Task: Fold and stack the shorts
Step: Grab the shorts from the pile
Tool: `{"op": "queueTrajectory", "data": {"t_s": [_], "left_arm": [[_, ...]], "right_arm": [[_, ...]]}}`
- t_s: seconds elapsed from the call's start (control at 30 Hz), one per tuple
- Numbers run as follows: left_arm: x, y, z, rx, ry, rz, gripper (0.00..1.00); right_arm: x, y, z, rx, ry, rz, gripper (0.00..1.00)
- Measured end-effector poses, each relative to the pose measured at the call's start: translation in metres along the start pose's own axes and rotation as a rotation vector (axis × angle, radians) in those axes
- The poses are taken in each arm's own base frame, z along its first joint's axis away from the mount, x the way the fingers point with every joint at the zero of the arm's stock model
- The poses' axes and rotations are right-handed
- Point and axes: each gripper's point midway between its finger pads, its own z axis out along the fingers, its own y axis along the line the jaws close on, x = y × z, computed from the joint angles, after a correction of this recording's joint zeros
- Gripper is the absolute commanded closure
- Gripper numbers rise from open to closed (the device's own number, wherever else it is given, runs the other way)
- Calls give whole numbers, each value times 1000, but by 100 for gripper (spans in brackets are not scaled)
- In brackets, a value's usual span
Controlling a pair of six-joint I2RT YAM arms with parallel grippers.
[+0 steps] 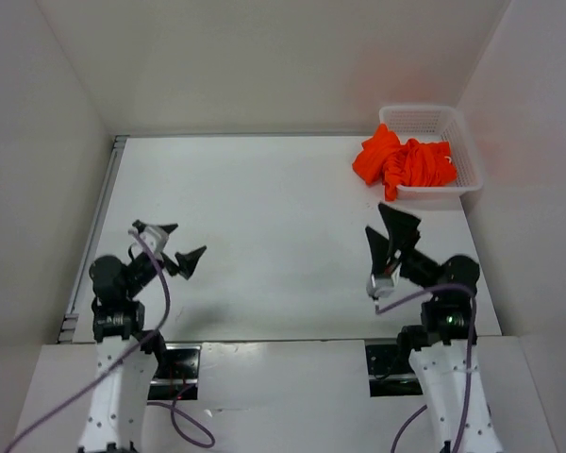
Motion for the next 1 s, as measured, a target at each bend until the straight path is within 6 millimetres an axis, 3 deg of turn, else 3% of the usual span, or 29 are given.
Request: {"op": "queueTrajectory", "data": {"t_s": [0.1, 0.17, 0.23, 0.3, 0.33, 0.4, 0.5, 0.6, 0.7, 0.77, 0.87, 1.0], "left_arm": [[-32, 24, 35, 22, 103, -96, 0], [-63, 50, 74, 36, 154, -136, 0], [-73, 73, 112, 39, 216, -176, 0], [-64, 85, 145, 31, 274, -202, 0], [-51, 83, 155, 28, 318, -219, 0], [-16, 61, 167, 59, 436, -261, 0], [18, 17, 180, 137, 575, -282, 0], [21, -11, 201, 208, 602, -268, 0], [15, -7, 214, 209, 581, -258, 0], [13, -3, 216, 198, 571, -255, 0], [14, 1, 215, 189, 573, -259, 0], [21, 0, 212, 193, 587, -267, 0]], "right_arm": [[27, -69, 34, 6, 34, 136, 1], [51, -113, 61, 50, 90, 260, 1], [81, -141, 102, 88, 187, 487, 1], [112, -156, 139, 152, 309, 690, 1], [126, -149, 155, 162, 369, 795, 1], [156, -119, 174, 170, 523, 977, 1], [196, -50, 185, 153, 776, 1196, 1], [225, 17, 180, 148, 986, 1362, 6], [260, 59, 164, 208, 1159, 1482, 19], [289, 68, 153, 289, 1230, 1543, 25], [338, 65, 127, 479, 1313, 1600, 33], [375, 58, 78, 726, 1449, 1565, 33]]}}
